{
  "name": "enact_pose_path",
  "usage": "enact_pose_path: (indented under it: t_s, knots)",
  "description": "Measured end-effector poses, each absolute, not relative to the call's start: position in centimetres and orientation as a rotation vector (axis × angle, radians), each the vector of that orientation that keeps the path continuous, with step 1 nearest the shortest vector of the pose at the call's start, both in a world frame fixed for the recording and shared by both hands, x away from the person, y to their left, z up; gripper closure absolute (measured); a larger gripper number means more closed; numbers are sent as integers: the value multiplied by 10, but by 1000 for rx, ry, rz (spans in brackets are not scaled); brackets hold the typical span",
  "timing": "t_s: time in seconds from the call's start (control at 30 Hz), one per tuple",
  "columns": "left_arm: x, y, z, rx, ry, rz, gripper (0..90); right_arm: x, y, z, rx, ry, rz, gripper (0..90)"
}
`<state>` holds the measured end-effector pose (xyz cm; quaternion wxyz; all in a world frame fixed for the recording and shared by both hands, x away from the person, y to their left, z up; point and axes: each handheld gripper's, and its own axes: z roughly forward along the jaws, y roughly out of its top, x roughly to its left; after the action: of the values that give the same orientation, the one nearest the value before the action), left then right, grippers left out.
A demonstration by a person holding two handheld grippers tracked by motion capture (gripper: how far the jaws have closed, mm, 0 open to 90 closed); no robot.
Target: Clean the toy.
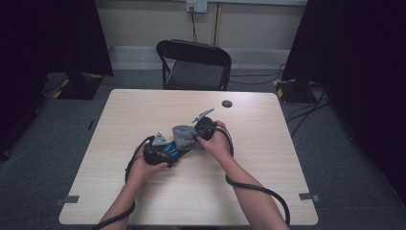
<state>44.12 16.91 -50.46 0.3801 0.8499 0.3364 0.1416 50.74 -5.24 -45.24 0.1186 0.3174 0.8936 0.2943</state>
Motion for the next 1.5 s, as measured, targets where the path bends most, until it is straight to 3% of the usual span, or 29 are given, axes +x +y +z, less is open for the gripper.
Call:
enact_pose_path:
  t_s: [1.5]
  knots:
    - [441,169,-505,2169,860,362,241,527,-130,-465,1129,2478,742,826]
